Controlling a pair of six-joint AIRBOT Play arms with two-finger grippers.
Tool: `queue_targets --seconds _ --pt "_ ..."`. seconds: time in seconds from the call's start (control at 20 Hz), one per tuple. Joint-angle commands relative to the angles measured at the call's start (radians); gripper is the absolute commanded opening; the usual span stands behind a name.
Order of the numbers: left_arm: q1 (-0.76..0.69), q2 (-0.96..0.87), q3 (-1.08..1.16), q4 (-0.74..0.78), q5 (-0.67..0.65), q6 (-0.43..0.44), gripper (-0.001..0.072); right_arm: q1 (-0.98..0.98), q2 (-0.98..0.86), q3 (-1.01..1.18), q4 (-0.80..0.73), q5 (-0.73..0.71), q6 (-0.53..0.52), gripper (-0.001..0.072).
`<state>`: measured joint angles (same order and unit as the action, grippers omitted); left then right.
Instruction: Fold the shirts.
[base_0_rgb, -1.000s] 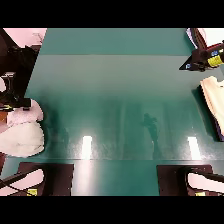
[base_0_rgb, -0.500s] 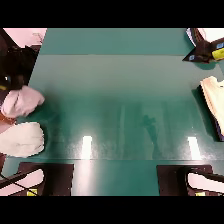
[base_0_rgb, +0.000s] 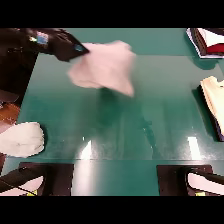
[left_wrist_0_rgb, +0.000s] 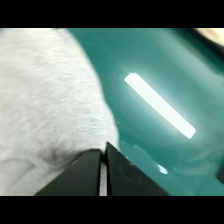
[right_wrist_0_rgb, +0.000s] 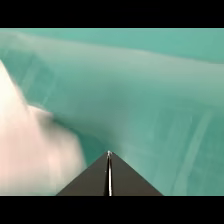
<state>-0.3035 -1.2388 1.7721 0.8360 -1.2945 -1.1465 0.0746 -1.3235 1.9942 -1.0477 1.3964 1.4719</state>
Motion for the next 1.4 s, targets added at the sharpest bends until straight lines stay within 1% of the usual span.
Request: queue_targets --seconds 0.0,0.1,0.25,0.3,0.35,0.4,0.45,0.5,0.55,0.75,0.8,1.05,1.25,1.35 --pt "-0.159 -0.033 0.029 -0.065 0.003 0.084 0.0022 -0.019 0.047 -0.072 -0.001 -0.087 0.0 0.0016" --pt "-0.163 -0.09 0.029 -0.05 0.021 0.081 0.0022 -0.046 0.049 -0.077 0.001 -0.071 0.0 0.0016" --pt "-0.163 -0.213 0.029 0.026 0.058 0.079 0.0023 -0.082 0.049 -0.075 0.002 -0.029 0.0 0.0016" --pt "-0.163 -0.257 0.029 0.056 0.078 0.056 0.0024 -0.09 0.049 -0.075 0.002 -0.016 0.0 0.0016" --pt "-0.16 -0.298 0.029 0.108 0.097 0.015 0.0164 -0.097 0.049 -0.075 0.002 -0.006 0.0 0.0016" --pt "-0.153 -0.333 0.029 0.168 0.101 -0.032 0.0492 -0.107 0.049 -0.075 0.002 0.002 0.0 0.0016" --pt "-0.14 -0.355 0.029 0.22 0.09 -0.077 0.0627 -0.115 0.049 -0.075 0.002 0.009 0.0 0.0016" --pt "-0.116 -0.365 0.029 0.261 0.063 -0.114 0.0609 -0.118 0.049 -0.075 0.0 0.016 0.0 0.0016" --pt "-0.08 -0.367 0.028 0.283 0.024 -0.142 0.0609 -0.128 0.049 -0.075 0.001 0.023 0.0 0.0016" --pt "0.1 -0.353 0.01 0.278 -0.177 -0.211 0.0609 -0.129 0.049 -0.075 -0.001 0.028 0.0 0.0016" --pt "0.133 -0.343 -0.031 0.278 -0.192 -0.217 0.0609 -0.129 0.049 -0.075 -0.001 0.028 0.0 0.0016" --pt "0.269 -0.269 -0.366 0.288 -0.122 -0.188 0.0609 -0.129 0.049 -0.075 -0.001 0.032 0.0 0.0016" --pt "0.428 -0.268 -0.486 0.286 -0.099 -0.18 0.061 -0.129 0.049 -0.076 -0.001 0.053 0.0 0.0016" --pt "0.481 -0.268 -0.529 0.282 -0.072 -0.169 0.061 -0.129 0.049 -0.076 -0.001 0.053 0.0 0.0016"
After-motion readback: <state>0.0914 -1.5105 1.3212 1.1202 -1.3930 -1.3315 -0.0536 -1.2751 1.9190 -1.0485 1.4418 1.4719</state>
